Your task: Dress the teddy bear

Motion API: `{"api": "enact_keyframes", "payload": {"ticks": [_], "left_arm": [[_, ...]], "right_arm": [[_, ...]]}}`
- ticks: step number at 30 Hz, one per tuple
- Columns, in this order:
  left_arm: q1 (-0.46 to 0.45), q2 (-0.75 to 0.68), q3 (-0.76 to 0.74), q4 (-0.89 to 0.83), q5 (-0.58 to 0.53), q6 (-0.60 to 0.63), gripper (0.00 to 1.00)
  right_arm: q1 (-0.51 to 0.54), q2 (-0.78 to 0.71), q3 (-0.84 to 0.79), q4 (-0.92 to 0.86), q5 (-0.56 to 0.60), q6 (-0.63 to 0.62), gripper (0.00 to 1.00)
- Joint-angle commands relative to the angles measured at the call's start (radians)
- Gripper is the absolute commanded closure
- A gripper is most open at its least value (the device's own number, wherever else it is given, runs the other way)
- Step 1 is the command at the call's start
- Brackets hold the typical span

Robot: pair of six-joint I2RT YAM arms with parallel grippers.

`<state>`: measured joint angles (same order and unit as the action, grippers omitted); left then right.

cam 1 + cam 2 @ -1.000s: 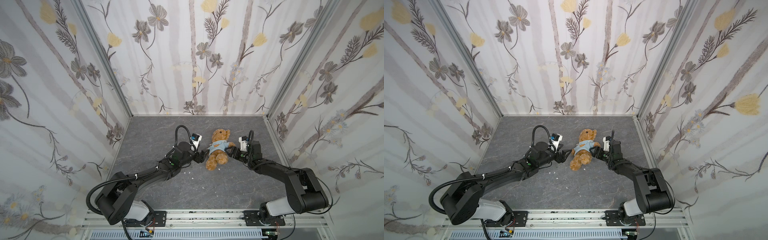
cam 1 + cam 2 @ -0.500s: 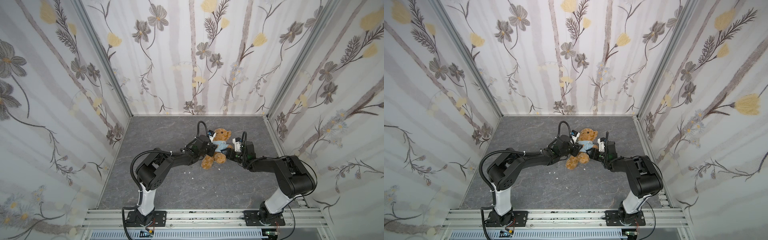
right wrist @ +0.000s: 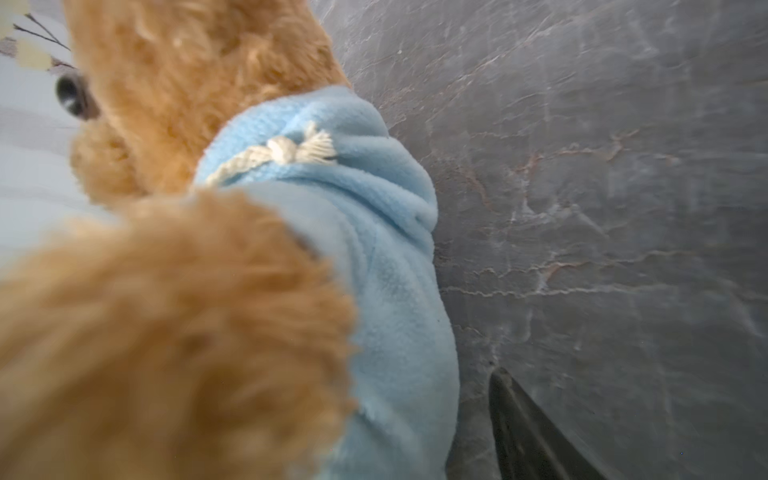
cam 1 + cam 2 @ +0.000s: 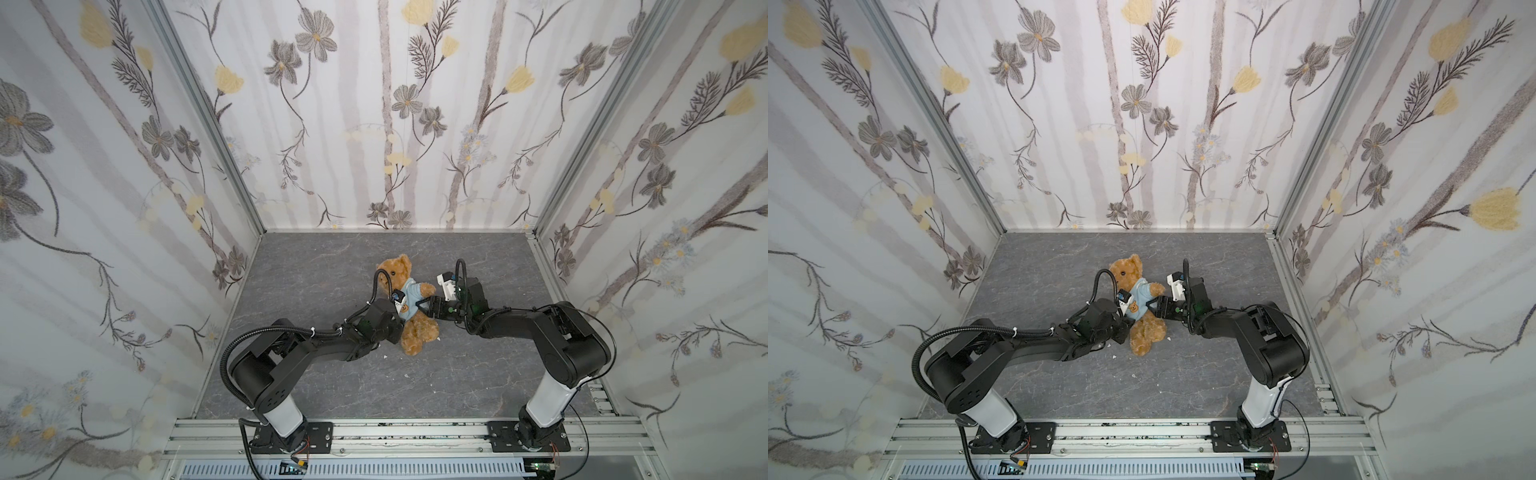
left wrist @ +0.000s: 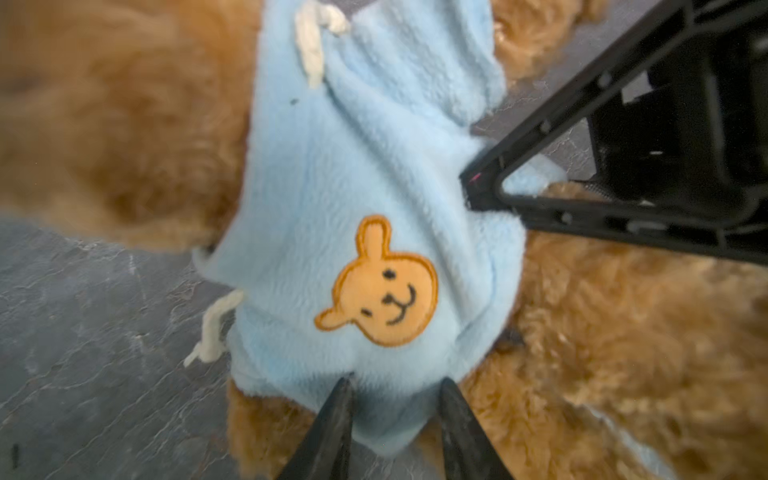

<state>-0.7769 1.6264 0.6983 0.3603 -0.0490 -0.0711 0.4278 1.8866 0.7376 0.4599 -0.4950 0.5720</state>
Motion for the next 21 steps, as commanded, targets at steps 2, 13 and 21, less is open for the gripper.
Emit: {"api": "enact_keyframes", "payload": {"ticks": [2,13,21], "left_arm": [[0.001,-0.061,0.011,0.000,-0.027,0.007,0.50],[0.132,-0.359,-0.123,0.115,-0.256,0.023,0.25],[0.400,-0.479,-0.313,0.406,-0.395,0.004,0.03]], "right_arm": [[-0.017,-0.108,-0.026,-0.089,0.047,-0.065,0.28],[-0.100,-0.536,-0.108,-0.336,0.556,-0.235,0.16],[-0.125,-0.657,-0.245,-0.107,1.089,-0.389,0.00]]}}
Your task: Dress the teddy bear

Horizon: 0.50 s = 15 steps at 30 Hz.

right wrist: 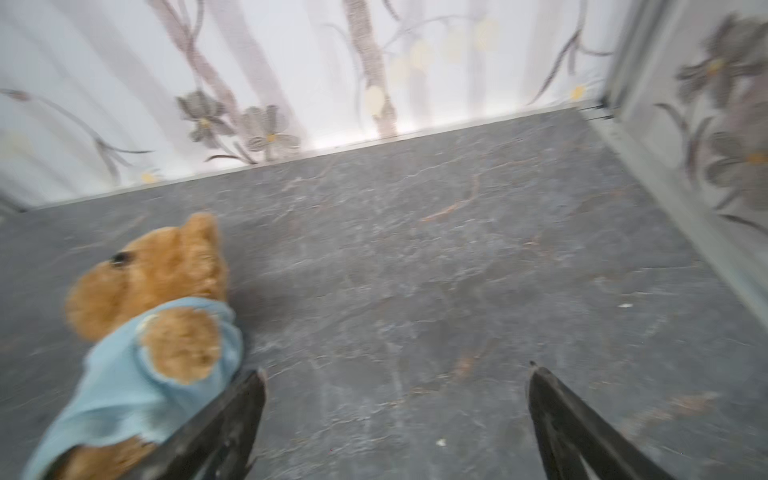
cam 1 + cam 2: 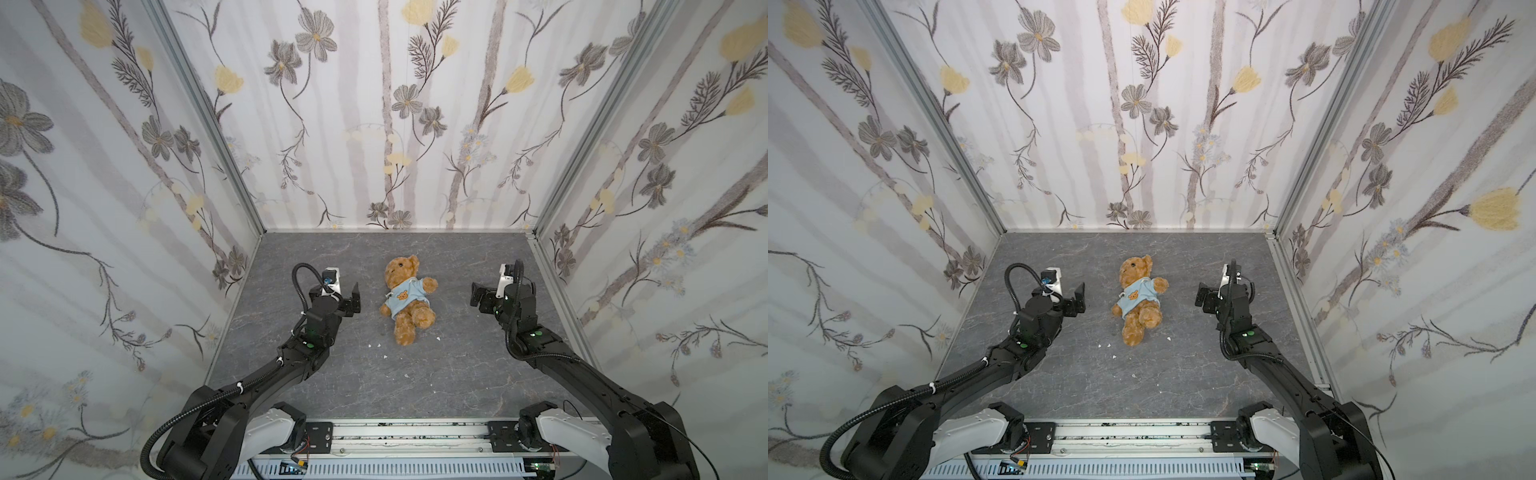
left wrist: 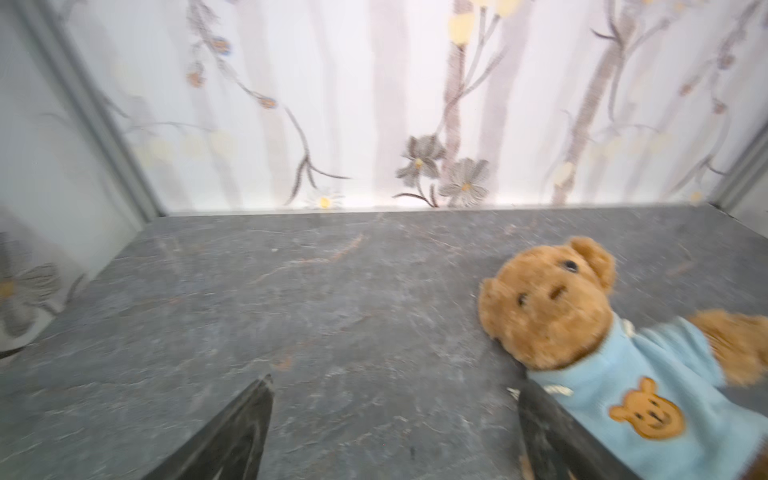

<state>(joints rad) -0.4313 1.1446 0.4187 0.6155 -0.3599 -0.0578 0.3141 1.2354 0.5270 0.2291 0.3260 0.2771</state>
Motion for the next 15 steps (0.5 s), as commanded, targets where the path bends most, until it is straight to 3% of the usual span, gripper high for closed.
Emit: {"api": "enact_keyframes", "payload": {"ticks": [1,3,7,8,12,15], "left_arm": [[0.092,0.014,-0.049,0.175,-0.079,0.003,0.02],[0.161,0.060,-0.071,0.220,-0.065,0.016,0.01],[0.277,0.210,-0.097,0.349,0.037,0.011,0.01],[0.294,0.262,-0.097,0.392,0.060,0.014,0.01],[0.320,0.361,-0.083,0.494,0.124,0.066,0.00],[0.379,0.399,-0.105,0.550,0.208,0.011,0.00]], "right_arm": [[-0.019,0.001,-0.045,0.143,0.313,-0.114,0.00],[-0.043,0.025,-0.090,0.258,0.341,-0.182,0.00],[-0.094,0.104,-0.240,0.651,0.266,-0.316,0.00],[-0.095,0.101,-0.233,0.640,0.256,-0.313,0.00],[-0.143,0.125,-0.310,0.911,0.089,-0.321,0.00],[-0.184,0.201,-0.338,1.041,-0.019,-0.297,0.00]]}}
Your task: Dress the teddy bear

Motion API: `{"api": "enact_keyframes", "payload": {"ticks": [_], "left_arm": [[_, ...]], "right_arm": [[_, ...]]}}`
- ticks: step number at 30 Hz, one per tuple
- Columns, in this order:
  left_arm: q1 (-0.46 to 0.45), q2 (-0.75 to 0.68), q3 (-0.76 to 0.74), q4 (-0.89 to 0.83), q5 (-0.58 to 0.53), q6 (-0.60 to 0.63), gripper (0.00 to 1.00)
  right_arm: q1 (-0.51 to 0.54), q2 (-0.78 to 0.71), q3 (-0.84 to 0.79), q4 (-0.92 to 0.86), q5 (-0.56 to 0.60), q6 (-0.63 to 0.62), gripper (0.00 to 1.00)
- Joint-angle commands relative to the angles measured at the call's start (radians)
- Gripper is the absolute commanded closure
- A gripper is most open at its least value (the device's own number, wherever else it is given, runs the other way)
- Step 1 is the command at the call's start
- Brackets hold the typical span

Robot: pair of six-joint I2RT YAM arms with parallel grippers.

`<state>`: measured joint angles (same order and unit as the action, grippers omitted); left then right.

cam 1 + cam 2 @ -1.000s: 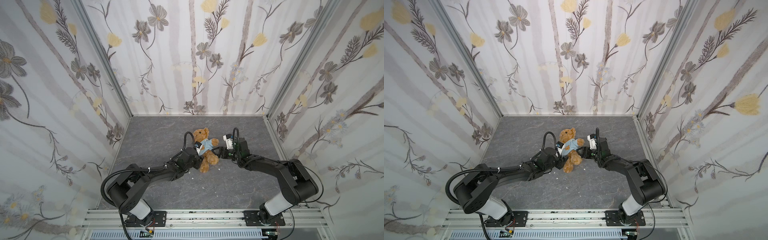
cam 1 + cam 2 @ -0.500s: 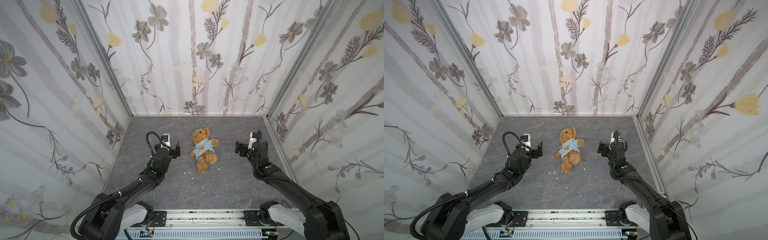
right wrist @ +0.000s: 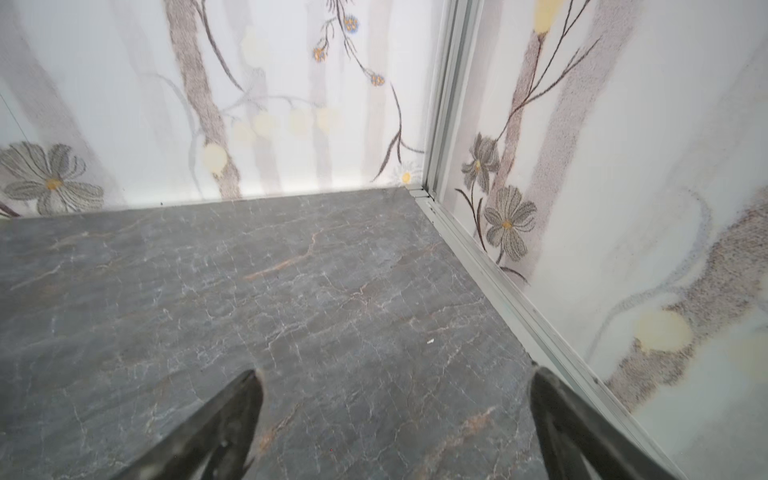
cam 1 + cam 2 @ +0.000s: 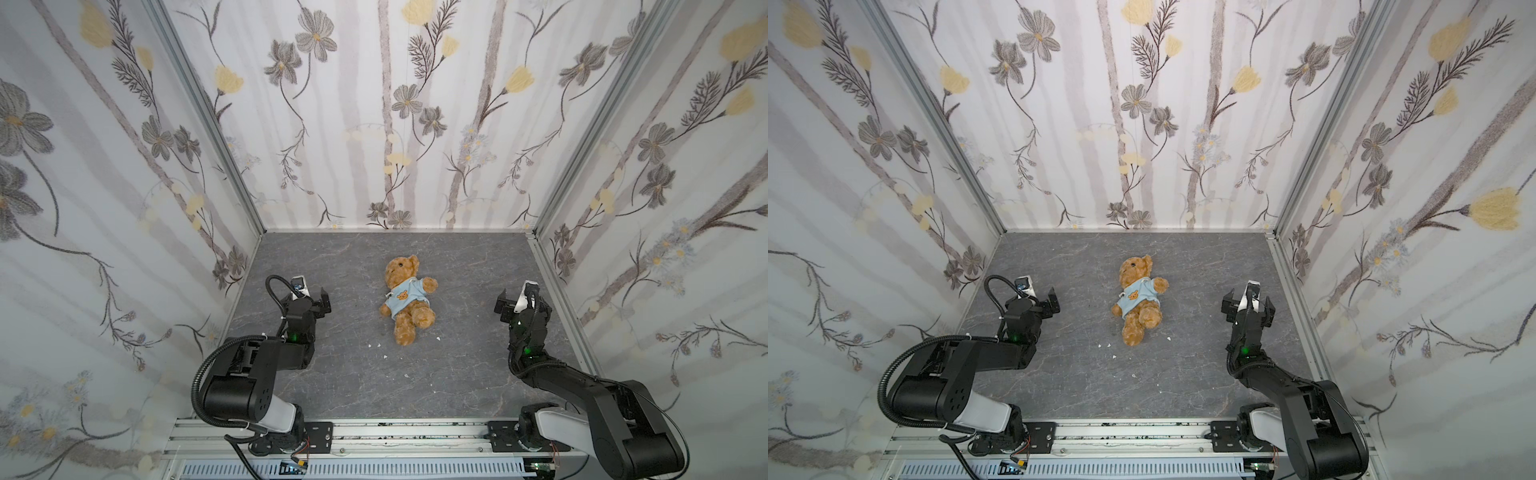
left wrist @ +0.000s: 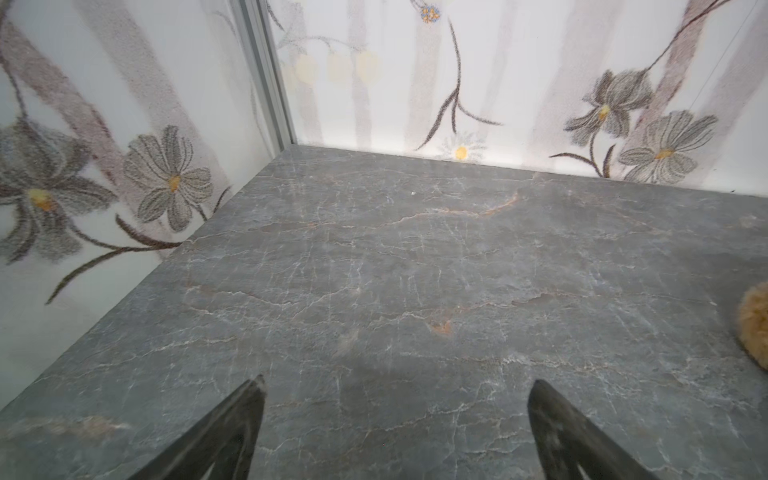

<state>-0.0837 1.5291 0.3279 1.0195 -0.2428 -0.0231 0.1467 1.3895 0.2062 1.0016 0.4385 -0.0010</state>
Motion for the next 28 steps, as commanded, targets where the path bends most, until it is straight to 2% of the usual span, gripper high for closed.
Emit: {"api": "enact_keyframes", "payload": {"ticks": [1,3,5,6,8,11,28], "left_arm": [[0.051,0.016,-0.033,0.177,0.125,-0.038,0.00],[0.058,0.057,-0.082,0.301,0.171,-0.026,0.00],[0.059,0.049,-0.114,0.351,0.192,-0.021,0.00],[0.059,0.055,-0.115,0.365,0.192,-0.021,0.00],[0.059,0.060,-0.099,0.346,0.161,-0.031,0.00],[0.058,0.057,-0.092,0.327,0.140,-0.038,0.00],[0.058,0.056,-0.092,0.327,0.137,-0.037,0.00]], "right_arm": [[-0.025,0.076,-0.035,0.352,-0.148,-0.019,0.00],[-0.057,0.061,-0.035,0.298,-0.196,0.014,0.00],[-0.070,0.122,-0.060,0.429,-0.224,0.011,0.00],[-0.070,0.130,-0.062,0.438,-0.229,0.008,0.00],[-0.070,0.102,-0.008,0.282,-0.196,0.031,0.00],[-0.087,0.120,-0.016,0.331,-0.227,0.034,0.00],[-0.090,0.118,-0.011,0.316,-0.241,0.031,0.00]]}}
